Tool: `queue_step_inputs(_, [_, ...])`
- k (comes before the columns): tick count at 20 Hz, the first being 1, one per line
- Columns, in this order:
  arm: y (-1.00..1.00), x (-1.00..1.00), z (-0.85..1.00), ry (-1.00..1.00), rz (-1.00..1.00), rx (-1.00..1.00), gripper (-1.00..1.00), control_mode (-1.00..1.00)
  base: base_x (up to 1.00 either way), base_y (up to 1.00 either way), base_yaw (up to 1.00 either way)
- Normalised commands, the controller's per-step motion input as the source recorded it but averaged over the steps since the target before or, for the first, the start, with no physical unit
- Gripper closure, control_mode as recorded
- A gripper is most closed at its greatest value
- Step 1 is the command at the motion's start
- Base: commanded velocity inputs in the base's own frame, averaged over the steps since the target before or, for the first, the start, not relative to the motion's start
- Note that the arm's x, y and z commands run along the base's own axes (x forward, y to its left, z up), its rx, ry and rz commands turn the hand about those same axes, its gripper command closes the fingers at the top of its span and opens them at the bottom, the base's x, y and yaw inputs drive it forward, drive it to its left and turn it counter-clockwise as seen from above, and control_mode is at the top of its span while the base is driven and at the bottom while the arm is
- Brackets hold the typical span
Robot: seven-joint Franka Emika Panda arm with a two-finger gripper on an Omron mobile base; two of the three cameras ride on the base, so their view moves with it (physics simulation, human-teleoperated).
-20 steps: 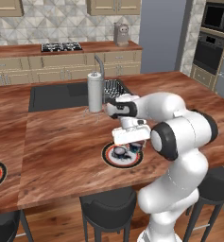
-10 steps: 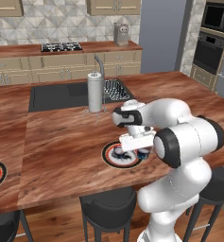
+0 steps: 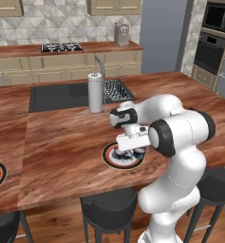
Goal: Place two yogurt containers on each plate.
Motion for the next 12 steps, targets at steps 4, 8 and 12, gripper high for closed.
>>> queue_step_inputs(4, [0.3, 0.24, -0.21, -0.04, -0.08, -0.04, 1.0, -1.0, 0.0, 0.0, 0.0])
queue_step_inputs(8, [0.13, 0.18, -0.26, -0.01, -0.09, -0.04, 1.0, -1.0, 0.0, 0.0, 0.0])
queue_step_inputs(12, [0.0, 0.04, -0.31, 0.0, -0.1, -0.05, 1.0, -1.0, 0.0, 0.0, 0.0])
